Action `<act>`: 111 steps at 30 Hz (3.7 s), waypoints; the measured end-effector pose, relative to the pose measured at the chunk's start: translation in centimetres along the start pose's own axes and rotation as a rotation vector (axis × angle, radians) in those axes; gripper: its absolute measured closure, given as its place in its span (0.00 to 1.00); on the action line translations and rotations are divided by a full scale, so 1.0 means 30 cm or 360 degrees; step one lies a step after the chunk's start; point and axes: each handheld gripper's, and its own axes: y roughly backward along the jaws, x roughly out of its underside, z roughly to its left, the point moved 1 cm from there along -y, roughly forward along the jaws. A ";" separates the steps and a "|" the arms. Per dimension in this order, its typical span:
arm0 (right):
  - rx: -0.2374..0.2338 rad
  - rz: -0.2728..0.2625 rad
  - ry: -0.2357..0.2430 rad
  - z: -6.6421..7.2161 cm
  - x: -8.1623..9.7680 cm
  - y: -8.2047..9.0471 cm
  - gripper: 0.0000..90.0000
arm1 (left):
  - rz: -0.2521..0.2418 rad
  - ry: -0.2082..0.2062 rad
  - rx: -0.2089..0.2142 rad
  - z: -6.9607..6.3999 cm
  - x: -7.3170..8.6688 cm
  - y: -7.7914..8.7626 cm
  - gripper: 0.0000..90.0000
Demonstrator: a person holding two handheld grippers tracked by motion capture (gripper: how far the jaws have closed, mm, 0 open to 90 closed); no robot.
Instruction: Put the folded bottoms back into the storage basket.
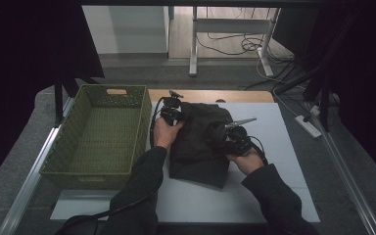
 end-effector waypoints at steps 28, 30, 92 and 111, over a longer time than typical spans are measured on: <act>-0.0089 -0.0247 0.0101 0.079 -0.195 0.161 0.85 | -0.0053 -0.0097 0.0012 -0.038 -0.182 0.292 0.80; -0.0093 -0.0255 0.0104 0.086 -0.203 0.162 0.86 | -0.0055 -0.0109 0.0007 -0.035 -0.185 0.304 0.80; -0.0472 -0.0304 0.0369 0.596 -0.594 -0.127 0.85 | -0.0106 0.0085 -0.0130 0.404 0.030 0.931 0.81; -0.0535 -0.0258 0.0374 0.727 -0.608 -0.279 0.85 | -0.0067 0.0184 -0.0193 0.541 0.164 1.006 0.80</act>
